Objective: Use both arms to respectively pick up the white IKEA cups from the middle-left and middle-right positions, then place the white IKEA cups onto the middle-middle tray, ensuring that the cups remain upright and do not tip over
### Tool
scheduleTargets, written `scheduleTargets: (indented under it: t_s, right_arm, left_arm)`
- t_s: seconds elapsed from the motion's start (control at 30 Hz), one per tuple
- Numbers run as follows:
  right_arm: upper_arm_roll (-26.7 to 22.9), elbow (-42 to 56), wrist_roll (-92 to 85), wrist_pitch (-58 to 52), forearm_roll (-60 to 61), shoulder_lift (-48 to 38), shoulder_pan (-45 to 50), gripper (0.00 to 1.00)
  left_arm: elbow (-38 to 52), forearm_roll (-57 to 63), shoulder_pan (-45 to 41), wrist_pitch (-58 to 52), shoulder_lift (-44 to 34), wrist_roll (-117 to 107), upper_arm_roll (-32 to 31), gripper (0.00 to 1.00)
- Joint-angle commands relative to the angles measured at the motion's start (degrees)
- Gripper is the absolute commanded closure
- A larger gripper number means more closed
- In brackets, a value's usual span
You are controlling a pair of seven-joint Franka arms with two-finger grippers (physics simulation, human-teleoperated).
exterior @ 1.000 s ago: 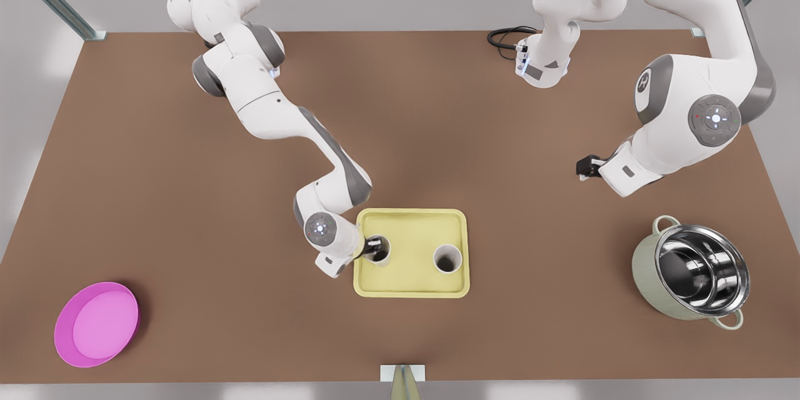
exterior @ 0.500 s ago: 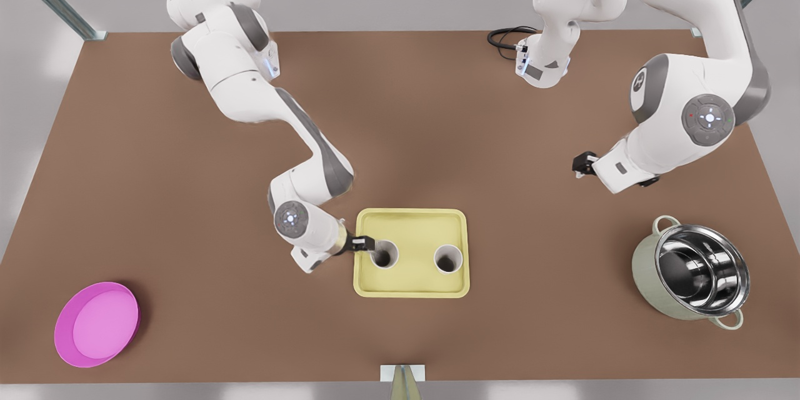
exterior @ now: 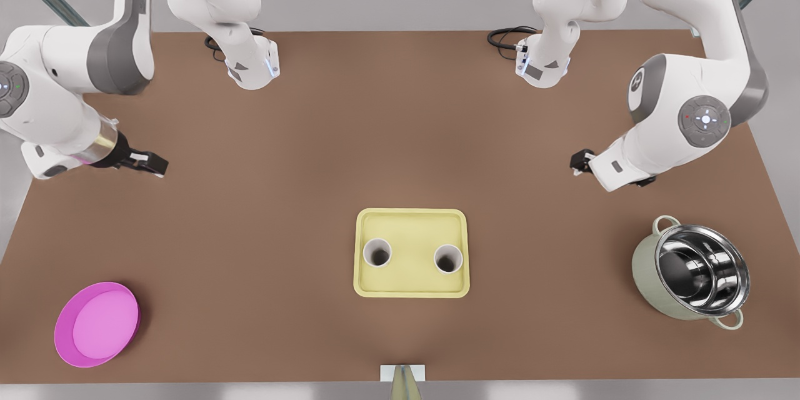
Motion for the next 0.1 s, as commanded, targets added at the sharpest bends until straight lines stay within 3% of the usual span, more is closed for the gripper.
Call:
scheduleTargets:
  t_s: [0.0,0.07]
  right_arm:
    - [-0.14,-0.26,-16.21,-4.24,0.4,-0.81,0.17,0.0]
    - [-0.14,-0.17,-16.13,-4.5,0.31,-0.99,0.17,0.0]
  left_arm:
    - [-0.97,-0.1,1.32,-0.99,-0.57,1.49,-0.07,0.0]
    - [-3.16,-0.01,1.5,-0.55,-2.15,1.5,-0.16,0.0]
